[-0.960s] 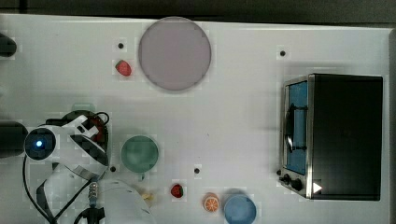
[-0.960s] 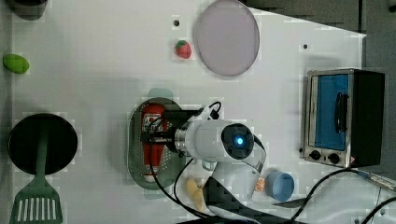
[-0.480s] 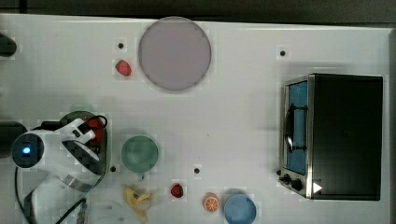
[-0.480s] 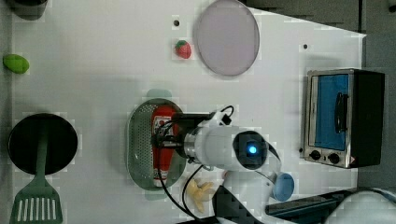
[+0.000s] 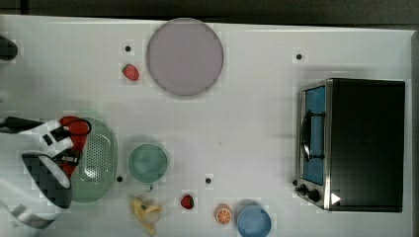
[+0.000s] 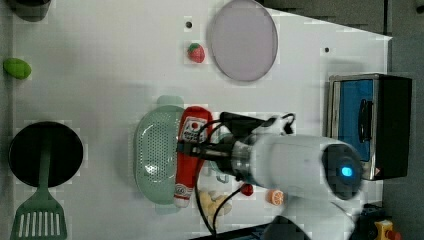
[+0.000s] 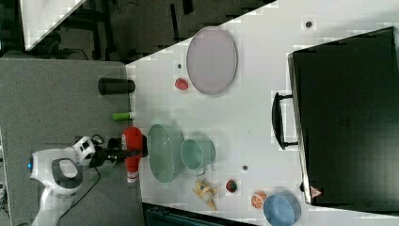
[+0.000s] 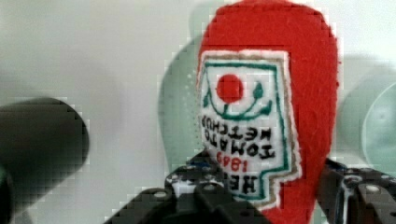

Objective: Pick ketchup from strainer and place it on the table

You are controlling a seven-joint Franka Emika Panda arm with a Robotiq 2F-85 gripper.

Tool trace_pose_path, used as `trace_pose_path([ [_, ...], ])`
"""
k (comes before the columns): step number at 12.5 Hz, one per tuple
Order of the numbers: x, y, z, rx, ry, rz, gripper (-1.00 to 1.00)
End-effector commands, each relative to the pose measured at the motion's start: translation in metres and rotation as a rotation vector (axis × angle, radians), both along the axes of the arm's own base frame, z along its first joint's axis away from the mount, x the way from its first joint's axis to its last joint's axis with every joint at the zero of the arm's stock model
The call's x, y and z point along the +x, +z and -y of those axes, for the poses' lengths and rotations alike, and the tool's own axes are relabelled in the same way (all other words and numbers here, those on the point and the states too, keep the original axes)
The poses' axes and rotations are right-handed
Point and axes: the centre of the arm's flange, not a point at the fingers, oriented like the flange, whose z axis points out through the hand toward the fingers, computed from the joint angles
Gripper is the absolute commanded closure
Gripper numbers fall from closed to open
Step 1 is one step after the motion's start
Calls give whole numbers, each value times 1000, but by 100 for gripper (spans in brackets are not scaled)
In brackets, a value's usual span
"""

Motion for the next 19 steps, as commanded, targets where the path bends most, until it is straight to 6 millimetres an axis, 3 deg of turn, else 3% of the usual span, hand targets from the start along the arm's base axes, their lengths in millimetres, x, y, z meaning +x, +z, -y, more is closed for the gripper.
trace_pose_path([
  [1, 24, 28, 37, 3, 82, -15, -13],
  [5, 56, 71, 103, -49, 92, -2, -13],
  [8, 83, 100, 172, -66, 110, 62, -13],
  [10, 97, 109, 224, -77, 146, 78, -13],
  [15, 114, 106, 352, -84, 124, 71, -13],
  [17, 108, 90, 387, -83, 63, 38, -13],
  [19, 95, 62, 404, -79, 32, -15, -13],
])
